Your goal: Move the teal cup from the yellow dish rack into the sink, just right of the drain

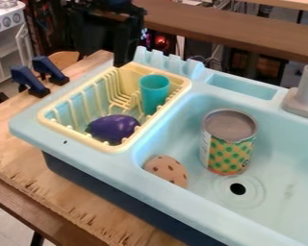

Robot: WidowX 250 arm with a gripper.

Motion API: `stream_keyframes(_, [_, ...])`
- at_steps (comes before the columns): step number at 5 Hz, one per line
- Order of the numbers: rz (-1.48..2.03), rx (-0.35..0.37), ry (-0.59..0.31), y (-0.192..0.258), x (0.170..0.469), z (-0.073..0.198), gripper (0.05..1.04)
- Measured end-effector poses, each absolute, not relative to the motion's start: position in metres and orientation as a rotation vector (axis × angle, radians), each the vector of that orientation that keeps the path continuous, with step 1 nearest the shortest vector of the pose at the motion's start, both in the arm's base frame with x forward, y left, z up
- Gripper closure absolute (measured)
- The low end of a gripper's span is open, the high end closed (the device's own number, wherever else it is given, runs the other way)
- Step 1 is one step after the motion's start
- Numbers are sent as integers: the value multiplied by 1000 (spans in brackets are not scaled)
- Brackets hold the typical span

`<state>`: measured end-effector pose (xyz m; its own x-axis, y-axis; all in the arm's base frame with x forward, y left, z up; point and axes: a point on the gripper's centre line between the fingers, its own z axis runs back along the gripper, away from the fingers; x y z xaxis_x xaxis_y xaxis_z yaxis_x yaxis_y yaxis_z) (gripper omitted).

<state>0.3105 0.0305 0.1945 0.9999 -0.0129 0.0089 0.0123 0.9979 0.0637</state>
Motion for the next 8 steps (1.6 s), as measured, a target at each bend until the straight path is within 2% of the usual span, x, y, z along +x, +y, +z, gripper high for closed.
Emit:
stream_keyframes(1, [-34,63,-44,37,317,197,81])
stream_keyframes(2, [-65,26,-69,36,327,193,81])
stream_keyframes(3, [-88,11,-67,34,334,185,81])
stream_keyframes(4, [-87,-38,-54,30,342,170,81])
stream_keyframes(7, [-78,-30,-36,20,355,155,81])
stream_keyframes(8, [-64,-28,-24,17,360,147,133])
